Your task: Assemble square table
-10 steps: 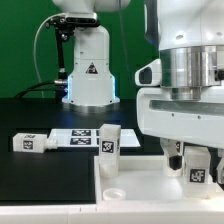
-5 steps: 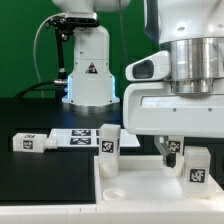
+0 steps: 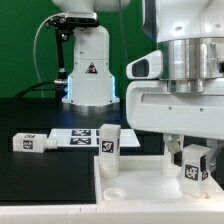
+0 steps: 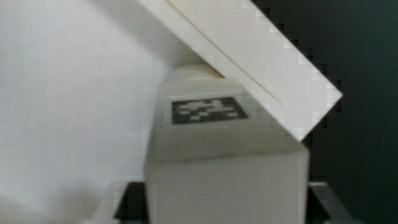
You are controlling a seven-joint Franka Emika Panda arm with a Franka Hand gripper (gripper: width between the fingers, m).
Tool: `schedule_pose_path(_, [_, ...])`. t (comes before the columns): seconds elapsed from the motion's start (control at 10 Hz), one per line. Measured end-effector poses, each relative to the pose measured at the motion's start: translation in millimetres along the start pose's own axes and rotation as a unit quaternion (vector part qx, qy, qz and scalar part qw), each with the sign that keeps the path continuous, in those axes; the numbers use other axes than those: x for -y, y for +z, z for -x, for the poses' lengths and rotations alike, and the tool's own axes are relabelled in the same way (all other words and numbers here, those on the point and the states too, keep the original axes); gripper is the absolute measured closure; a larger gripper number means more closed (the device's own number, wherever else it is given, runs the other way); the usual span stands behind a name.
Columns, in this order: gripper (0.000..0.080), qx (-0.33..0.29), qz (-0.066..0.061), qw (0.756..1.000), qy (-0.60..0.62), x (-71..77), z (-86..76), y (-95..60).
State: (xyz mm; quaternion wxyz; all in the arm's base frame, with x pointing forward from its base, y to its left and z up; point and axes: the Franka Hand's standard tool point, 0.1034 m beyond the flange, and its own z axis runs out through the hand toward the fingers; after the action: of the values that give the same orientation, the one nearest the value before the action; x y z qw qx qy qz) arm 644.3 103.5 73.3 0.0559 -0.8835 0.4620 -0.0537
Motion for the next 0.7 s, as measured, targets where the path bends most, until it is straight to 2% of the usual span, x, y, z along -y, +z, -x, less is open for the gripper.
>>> schedule_pose_path(0.2, [0.0506, -0.007, 0.003, 0.992, 0.125, -3.2, 2.6, 1.3])
schedule_pose_path(0.4, [0.0506, -0.009, 0.006, 0.970, 0.244, -4.4, 4.1, 1.3])
schedule_pose_path(0.7, [0.0506, -0.008, 0.006, 0.939, 0.343, -5.5, 3.4, 2.0])
